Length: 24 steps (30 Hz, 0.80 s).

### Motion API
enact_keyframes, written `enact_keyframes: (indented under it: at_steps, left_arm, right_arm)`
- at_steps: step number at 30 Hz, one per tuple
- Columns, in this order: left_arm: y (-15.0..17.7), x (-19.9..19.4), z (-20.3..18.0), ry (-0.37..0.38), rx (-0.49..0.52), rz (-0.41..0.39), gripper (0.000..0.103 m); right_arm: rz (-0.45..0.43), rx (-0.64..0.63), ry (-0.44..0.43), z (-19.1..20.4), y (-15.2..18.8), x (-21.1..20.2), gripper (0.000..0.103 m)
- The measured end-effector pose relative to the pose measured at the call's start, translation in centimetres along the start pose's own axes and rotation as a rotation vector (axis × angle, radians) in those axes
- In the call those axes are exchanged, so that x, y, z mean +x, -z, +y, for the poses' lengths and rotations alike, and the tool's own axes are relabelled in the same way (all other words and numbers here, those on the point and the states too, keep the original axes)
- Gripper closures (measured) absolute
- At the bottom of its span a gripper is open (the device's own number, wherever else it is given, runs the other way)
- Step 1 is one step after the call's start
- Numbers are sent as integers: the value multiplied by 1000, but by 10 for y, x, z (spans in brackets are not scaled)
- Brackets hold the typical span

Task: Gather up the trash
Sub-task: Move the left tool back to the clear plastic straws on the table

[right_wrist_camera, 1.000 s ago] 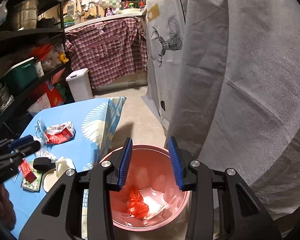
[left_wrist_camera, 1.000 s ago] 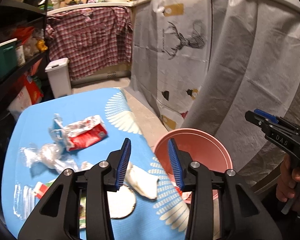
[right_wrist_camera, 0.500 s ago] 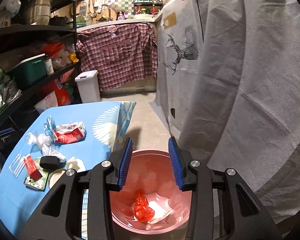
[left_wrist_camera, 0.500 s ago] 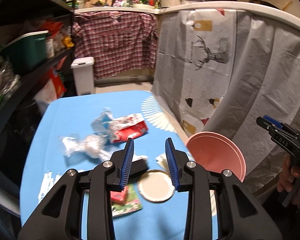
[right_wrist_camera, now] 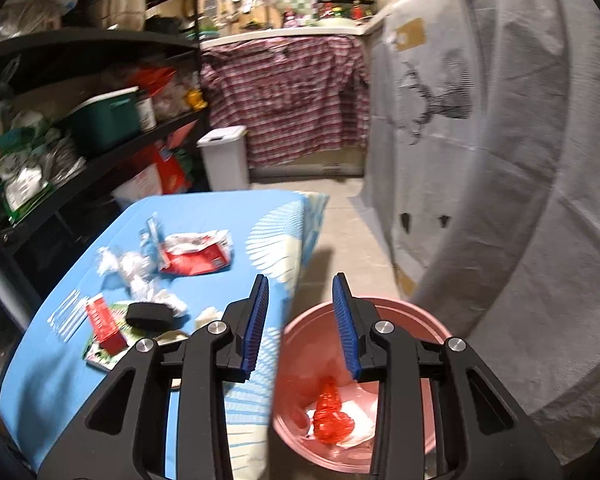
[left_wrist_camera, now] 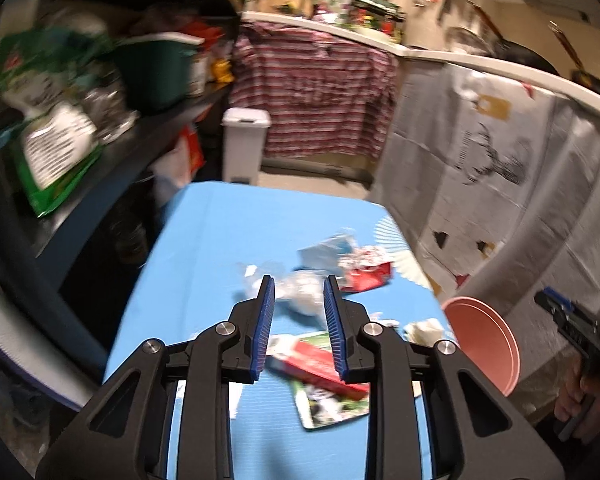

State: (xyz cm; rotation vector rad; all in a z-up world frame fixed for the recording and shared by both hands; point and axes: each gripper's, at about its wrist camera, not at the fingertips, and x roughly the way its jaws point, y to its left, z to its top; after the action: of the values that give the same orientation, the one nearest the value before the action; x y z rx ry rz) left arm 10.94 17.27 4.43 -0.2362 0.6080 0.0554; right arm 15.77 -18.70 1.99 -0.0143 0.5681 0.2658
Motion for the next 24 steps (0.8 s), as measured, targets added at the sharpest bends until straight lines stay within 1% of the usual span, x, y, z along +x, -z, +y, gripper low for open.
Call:
enact_keyframes:
  at_steps: [4, 7, 9, 11, 16, 18, 22, 23, 24]
  left_arm:
    - [-1, 3, 31, -43, -59, 12, 78]
    - [0, 6, 52, -78, -81, 19, 78]
    - [5, 11, 59, -93, -88, 37, 78]
    - [14, 22, 66, -111, -80, 69, 78]
    - [30, 42, 75, -121, -54, 129, 78]
    - [36, 50, 79, -123, -48, 150, 78]
    - [50, 71, 88, -138, -42, 224, 77]
    - [53, 76, 91, -135, -48, 247, 76]
    - [57, 81, 94, -129, -58, 270, 72]
  right_arm:
    - [44, -26, -61, 19, 2, 17, 69]
    - [64, -50, -89, 32, 4, 29, 69]
    - [90, -67, -104, 41, 7, 41, 69]
    - [122, -68, -126, 47, 9, 52, 69]
    - [176, -84, -155, 57, 15, 69, 67]
    - [216, -89, -165, 61, 18, 78, 66]
    - [288, -112, -173, 67, 27, 95, 66]
    - [303, -117, -172, 68, 29, 99, 66]
    - [326, -123, -173, 69, 32, 103, 66]
